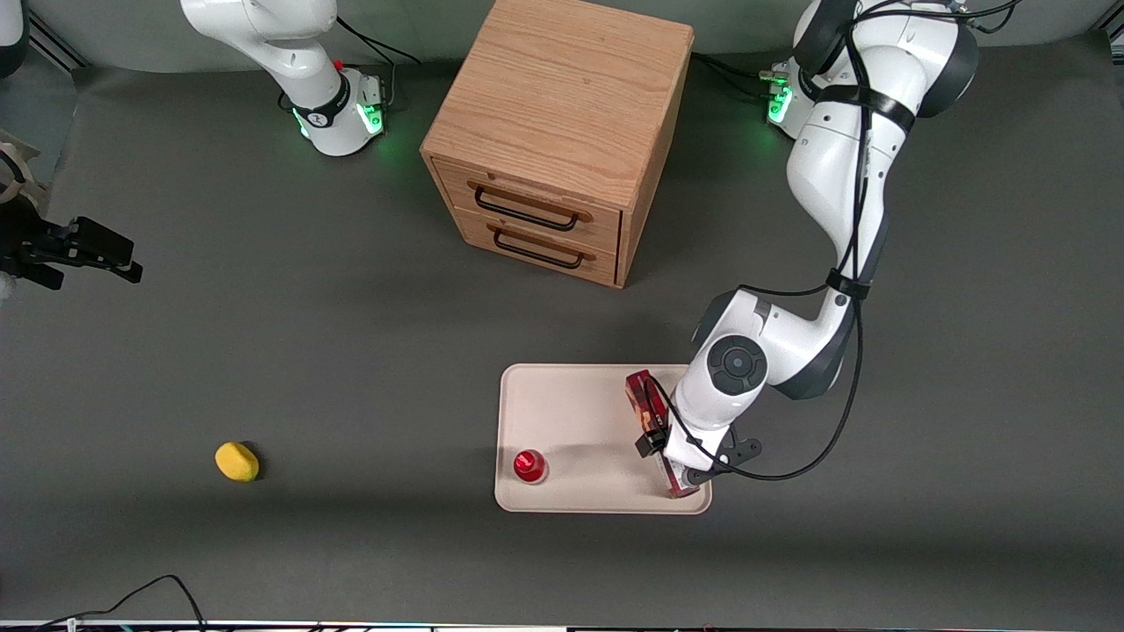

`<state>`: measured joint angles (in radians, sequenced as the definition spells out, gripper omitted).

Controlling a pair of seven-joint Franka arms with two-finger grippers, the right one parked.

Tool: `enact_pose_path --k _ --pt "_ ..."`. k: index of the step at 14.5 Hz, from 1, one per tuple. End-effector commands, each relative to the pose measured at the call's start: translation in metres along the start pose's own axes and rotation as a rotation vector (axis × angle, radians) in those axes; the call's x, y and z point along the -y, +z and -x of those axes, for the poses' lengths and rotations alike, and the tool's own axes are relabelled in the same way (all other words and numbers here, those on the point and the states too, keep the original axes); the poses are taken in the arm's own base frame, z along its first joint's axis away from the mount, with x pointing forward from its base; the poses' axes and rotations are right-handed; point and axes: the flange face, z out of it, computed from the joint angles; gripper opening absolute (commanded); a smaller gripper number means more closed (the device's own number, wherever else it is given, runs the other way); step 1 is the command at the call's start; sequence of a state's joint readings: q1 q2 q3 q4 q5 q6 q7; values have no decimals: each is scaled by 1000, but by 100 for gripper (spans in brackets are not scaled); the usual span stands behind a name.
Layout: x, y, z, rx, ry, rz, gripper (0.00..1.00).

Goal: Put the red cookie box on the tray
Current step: 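Lower the box onto the tray beside the red object, then open the left gripper to release the box flat on the tray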

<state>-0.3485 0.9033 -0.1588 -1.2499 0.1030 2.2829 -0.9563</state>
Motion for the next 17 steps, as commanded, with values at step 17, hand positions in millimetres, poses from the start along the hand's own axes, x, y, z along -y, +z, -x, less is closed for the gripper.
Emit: enact_pose_path --k 17 --pt "30 -295 5 168 306 -195 100"
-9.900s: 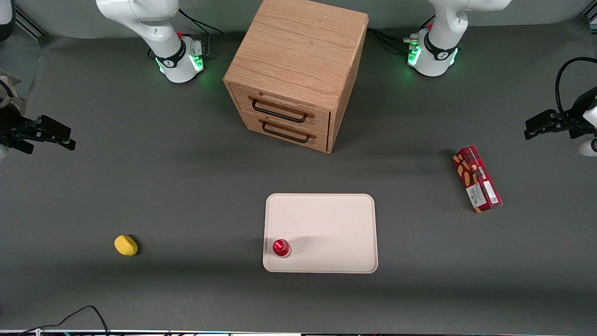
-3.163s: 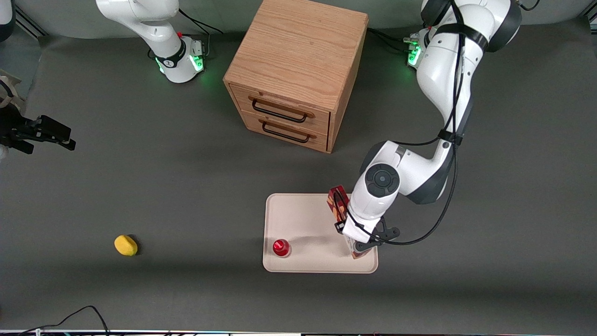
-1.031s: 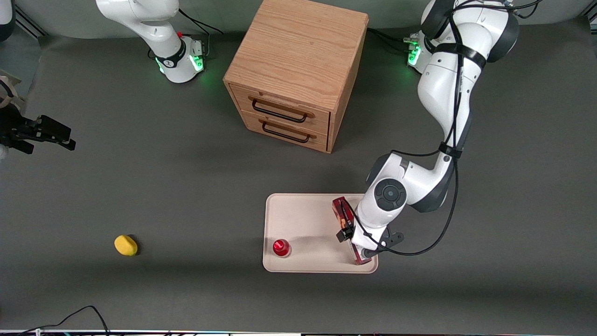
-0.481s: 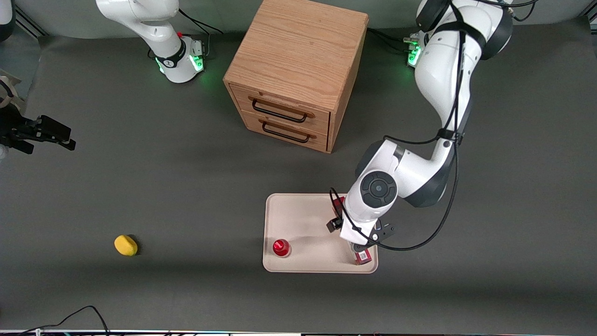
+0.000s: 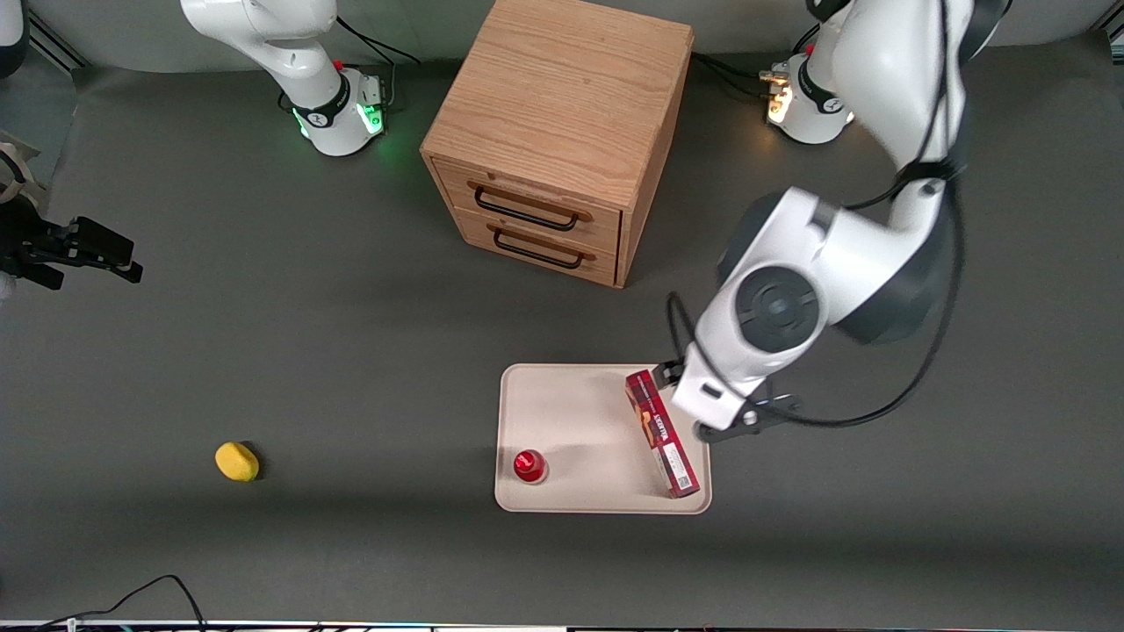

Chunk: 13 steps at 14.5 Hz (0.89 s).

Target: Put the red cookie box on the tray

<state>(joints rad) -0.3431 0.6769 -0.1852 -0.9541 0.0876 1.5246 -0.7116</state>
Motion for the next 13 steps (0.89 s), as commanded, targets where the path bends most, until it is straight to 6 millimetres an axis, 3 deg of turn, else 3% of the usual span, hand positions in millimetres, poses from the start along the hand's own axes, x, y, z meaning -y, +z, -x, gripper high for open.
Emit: enact_pose_path --k 1,5,9,13 --pt "51 -56 17 35 86 -37 100" --pt "127 -115 49 73 156 -79 100" --pt "210 -140 72 78 259 -88 100" --pt "268 -147 82 77 313 -99 100"
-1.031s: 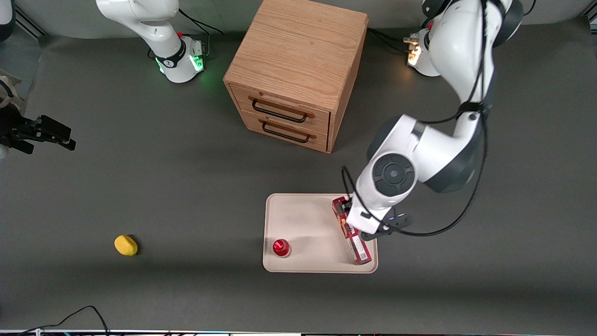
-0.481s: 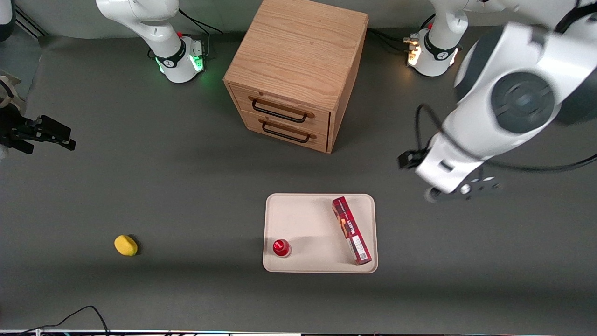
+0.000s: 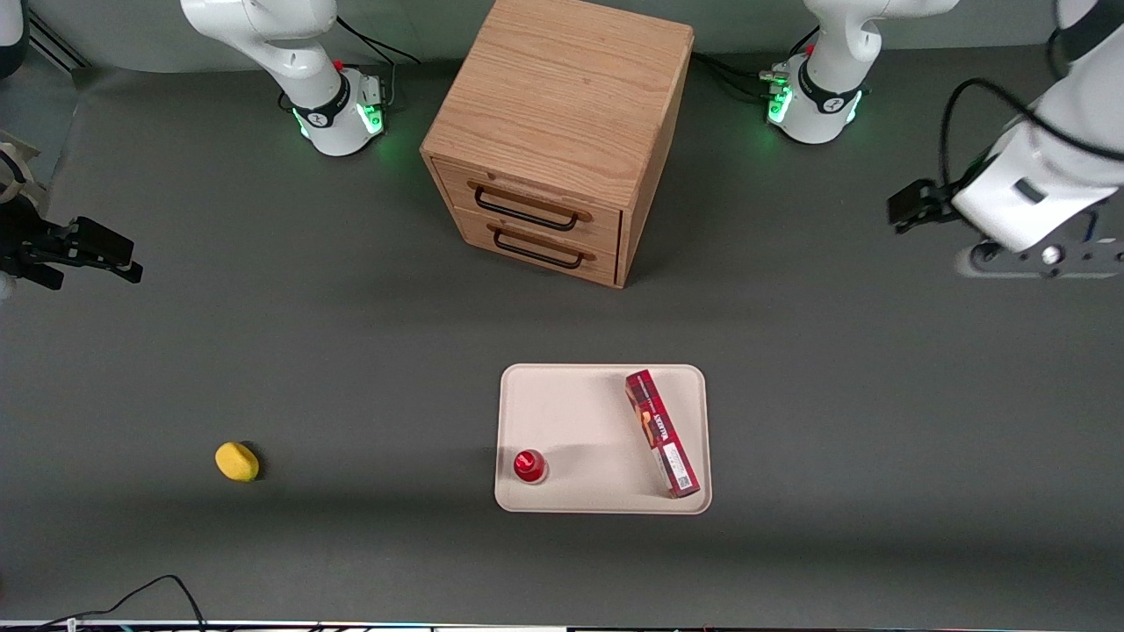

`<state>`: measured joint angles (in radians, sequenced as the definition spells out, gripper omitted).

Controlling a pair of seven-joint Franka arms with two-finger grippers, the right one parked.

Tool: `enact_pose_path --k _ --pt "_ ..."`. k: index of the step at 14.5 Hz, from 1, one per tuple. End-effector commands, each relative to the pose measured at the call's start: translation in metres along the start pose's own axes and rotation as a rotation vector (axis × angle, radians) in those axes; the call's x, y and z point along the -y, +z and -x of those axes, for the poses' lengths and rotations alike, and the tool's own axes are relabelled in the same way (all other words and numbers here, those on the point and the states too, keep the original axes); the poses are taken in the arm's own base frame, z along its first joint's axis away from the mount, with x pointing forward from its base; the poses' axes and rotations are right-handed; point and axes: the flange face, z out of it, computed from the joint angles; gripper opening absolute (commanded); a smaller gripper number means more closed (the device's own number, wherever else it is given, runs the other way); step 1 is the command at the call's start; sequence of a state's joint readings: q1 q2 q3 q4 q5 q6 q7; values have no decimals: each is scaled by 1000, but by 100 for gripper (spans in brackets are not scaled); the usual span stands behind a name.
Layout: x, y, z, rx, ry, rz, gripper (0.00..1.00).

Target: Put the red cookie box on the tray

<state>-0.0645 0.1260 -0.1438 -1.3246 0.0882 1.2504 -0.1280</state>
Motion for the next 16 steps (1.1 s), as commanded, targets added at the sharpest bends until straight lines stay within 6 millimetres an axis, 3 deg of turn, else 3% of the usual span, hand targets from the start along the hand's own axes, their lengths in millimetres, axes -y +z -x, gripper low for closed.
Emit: enact_pose_path --k 1,4,7,10,16 --pt "41 8 17 0 62 -3 100" --pt "98 18 3 -42 141 14 100" --pt "122 34 -11 -89 159 7 100" --pt "119 40 -21 -89 149 4 100" --pt "112 44 -15 -40 64 71 100"
